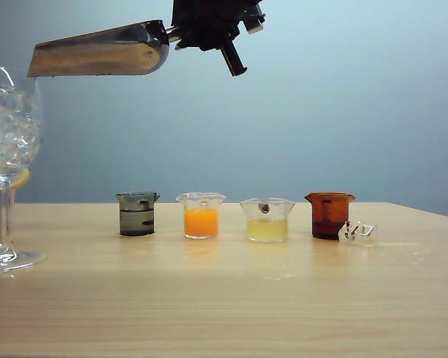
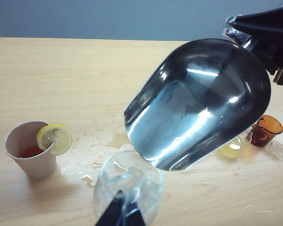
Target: Pick up the ice scoop on the desk filled with ice cubes, pour the ice into the goblet, and finally put the scoop back on the table.
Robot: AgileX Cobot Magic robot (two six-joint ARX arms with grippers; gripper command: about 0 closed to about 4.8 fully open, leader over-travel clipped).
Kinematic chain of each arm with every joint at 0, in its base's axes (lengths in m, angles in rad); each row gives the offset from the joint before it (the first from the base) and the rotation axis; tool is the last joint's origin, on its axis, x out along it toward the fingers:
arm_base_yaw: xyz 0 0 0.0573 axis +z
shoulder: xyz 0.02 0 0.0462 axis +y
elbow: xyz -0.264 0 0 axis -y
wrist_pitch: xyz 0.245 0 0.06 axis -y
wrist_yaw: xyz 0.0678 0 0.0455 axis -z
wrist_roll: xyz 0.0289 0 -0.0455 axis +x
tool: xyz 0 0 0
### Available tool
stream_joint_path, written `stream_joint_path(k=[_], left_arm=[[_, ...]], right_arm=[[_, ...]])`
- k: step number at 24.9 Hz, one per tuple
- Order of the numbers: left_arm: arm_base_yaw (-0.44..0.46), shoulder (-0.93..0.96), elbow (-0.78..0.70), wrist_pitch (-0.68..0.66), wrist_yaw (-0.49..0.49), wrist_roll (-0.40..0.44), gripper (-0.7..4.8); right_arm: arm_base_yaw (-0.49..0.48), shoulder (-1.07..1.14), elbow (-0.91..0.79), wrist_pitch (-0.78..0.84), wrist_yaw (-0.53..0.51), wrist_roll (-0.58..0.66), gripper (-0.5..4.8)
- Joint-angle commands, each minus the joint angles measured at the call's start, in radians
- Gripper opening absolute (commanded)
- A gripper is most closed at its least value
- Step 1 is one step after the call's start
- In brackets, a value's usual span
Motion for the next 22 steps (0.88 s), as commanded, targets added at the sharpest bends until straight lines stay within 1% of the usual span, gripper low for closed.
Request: stream_joint_path(k=[1,4,9,18,22], left_arm=[[0.001,-0.003,0.002,0.01,0.001,0.0,-0.06],[0.001,-0.003,0.002,0.01,0.0,0.0,-0.06],[0.001,-0.003,0.002,0.01,0.0,0.0,-0.06],[0.001,-0.003,0.002,0.01,0.0,0.0,-0.06],[0.001,-0.003,0.002,0.01,0.0,0.0,-0.06]], right_arm=[[0.0,-0.011,0.01,0.032,-0.001,-0.002,-0.06],[-0.002,-0.011,0.01,0.033,-0.005,0.001,-0.06],[-0.028,-0.011,0.01,0.034,-0.07,0.083,-0.06],[-0.082,-0.011,0.01,0.074,-0.148,0.111,-0.06],[-0.125,-0.015,0.009,0.086,-0.179,0.11,-0.06]])
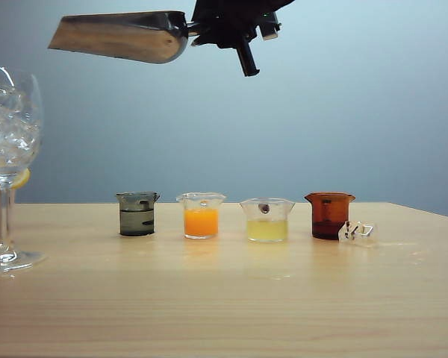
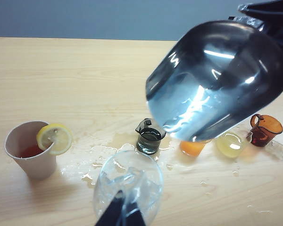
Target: Pick up the ice scoop on the desk filled with ice cubes, pour the ice into the goblet, and finally put the scoop back on the table.
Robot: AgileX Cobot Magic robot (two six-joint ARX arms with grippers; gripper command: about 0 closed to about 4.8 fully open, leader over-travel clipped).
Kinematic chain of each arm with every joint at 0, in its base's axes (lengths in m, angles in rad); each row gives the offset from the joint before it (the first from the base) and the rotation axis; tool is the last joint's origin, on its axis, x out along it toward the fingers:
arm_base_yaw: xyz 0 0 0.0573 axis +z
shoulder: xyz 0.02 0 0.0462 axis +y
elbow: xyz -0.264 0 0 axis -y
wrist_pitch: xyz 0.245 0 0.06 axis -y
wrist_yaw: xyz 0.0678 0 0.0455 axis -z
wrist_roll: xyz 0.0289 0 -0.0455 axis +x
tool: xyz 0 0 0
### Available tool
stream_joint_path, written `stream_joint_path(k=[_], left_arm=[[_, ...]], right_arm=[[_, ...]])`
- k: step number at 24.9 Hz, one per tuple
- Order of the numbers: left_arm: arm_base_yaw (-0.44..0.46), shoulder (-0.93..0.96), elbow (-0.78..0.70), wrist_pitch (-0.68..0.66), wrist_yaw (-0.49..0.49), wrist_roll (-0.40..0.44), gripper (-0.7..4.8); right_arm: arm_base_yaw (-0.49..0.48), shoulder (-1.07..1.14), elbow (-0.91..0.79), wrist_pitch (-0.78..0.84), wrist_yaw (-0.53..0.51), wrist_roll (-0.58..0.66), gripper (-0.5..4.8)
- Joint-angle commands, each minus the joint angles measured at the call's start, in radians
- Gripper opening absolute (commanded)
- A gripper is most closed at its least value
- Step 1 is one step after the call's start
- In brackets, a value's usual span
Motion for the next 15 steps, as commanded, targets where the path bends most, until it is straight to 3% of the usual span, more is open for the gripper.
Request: stream_joint_path(k=[1,5,15], left_arm=[[0.001,-0.003,0.002,0.01,0.001,0.0,-0.06],[0.001,-0.003,0.002,0.01,0.0,0.0,-0.05],[0.002,-0.003,0.002,0.01,-0.016,0.0,-0.06]], right_arm=[[-0.036,-0.014,0.009,0.041,-0.035,0.007,-0.06],[-0.137,-0.014,0.009,0.043,-0.097,0.01,-0.06],[-0.407,-0.014,-0.009,0.055,-0.134,0.011,-0.06]])
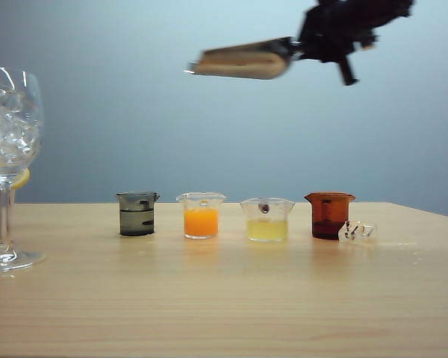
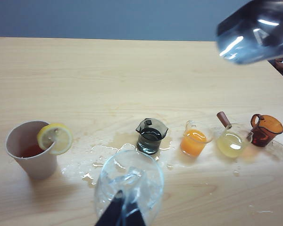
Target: Pick up the ice scoop on the desk filled with ice cubes, pour the ice into the goblet, and finally put the scoop back on the table.
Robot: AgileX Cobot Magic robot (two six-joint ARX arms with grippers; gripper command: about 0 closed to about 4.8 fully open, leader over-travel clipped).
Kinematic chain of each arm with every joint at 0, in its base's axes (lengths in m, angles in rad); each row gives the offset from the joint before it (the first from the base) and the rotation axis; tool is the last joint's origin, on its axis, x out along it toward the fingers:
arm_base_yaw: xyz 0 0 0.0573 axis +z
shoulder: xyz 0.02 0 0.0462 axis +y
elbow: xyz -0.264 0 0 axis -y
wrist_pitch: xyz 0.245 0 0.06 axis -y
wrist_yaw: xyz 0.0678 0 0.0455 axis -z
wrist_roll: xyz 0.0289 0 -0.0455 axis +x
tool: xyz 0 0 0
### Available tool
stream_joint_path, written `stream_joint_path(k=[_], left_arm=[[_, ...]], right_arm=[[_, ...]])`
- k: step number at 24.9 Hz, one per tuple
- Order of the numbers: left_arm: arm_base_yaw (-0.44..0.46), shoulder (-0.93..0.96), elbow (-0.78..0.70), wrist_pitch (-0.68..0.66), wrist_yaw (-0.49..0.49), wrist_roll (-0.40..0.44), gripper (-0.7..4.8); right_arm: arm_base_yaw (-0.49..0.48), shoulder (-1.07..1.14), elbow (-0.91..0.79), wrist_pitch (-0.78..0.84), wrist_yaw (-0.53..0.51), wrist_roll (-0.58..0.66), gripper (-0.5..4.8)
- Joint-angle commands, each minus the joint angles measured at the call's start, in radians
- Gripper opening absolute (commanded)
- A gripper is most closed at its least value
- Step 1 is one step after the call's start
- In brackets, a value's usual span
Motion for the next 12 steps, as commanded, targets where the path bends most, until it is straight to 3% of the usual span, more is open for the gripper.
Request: stream_joint_path(k=[1,12], left_arm=[[0.002,-0.003,0.002,0.01,-0.011,0.0,-0.06],[0.002,-0.003,0.002,0.01,-0.01,0.0,-0.06]], right_arm=[[-0.066,-0.011,-0.013,0.047,-0.019,0.004,-0.06],[-0.291,-0.011,-0.128,0.093,-0.019,-0.011,-0.06]])
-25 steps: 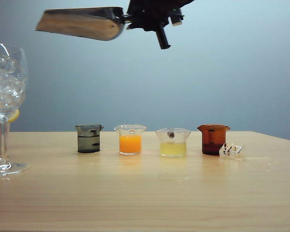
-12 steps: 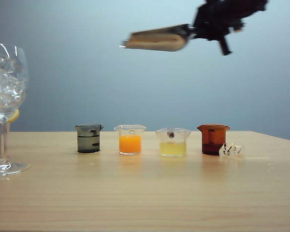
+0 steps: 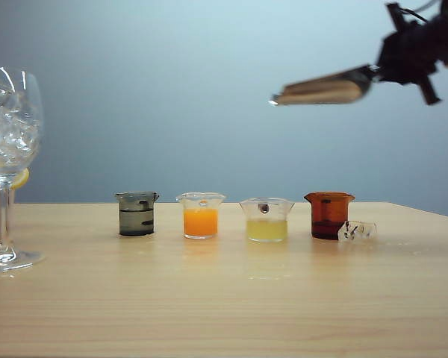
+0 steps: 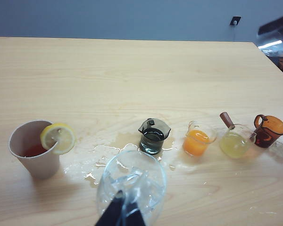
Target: Pick up the ice scoop on the desk filled with ice cubes, pour the ice into the goblet, and finally put the scoop back on the table.
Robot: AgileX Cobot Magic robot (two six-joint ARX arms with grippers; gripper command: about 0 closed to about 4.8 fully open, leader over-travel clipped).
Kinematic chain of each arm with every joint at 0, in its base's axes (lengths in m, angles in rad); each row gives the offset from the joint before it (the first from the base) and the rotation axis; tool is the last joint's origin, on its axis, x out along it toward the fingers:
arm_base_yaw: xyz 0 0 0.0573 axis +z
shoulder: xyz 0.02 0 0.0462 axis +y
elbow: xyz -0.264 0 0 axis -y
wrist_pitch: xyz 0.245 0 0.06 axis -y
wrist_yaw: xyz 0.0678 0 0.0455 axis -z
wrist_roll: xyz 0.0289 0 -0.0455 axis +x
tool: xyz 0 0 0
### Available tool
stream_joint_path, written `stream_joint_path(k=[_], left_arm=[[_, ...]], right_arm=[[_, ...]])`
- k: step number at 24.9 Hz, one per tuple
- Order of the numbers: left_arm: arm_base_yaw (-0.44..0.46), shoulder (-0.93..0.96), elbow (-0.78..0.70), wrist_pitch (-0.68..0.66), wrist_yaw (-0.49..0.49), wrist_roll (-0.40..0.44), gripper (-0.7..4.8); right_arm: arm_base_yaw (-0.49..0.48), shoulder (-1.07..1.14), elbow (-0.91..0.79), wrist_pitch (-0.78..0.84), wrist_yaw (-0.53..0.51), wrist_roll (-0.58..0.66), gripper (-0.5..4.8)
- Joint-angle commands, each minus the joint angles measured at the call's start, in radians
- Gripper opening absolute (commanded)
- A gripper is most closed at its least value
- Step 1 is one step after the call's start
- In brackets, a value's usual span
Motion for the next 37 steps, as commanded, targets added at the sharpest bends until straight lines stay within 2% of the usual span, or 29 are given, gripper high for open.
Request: stream_joint_path(k=[1,5,9,19,28,37], left_arm=[[0.002,-0.003,0.001,0.01,0.001,0.0,-0.06],[0.002,-0.003,0.001,0.011,0.001,0.0,-0.06],[0.002,-0.003,0.001,0.011,0.002,0.0,-0.05],[0.002,-0.003,0.001,0.011,0.004,0.0,-0.06],[0.001,-0.003,0.001,0.01,0.005,0.0,-0.06],[0.001,-0.004,0.001,0.01,0.028,0.0,-0.06]], right_arm=[[-0.053,-0.01,-0.046,0.056,-0.006,-0.002,-0.06],[-0.153,-0.01,-0.162,0.116,-0.006,-0.001,-0.06],[-0.197,-0.01,-0.245,0.141,-0.005,-0.01,-0.06],[-0.243,0.026,-0.364,0.215,-0.002,-0.028,-0.06],[-0.259,0.113,-0.367,0.253,-0.047,-0.051,-0.06],[-0.274,0.164,-0.367,0.25,-0.043,-0.054,-0.06]])
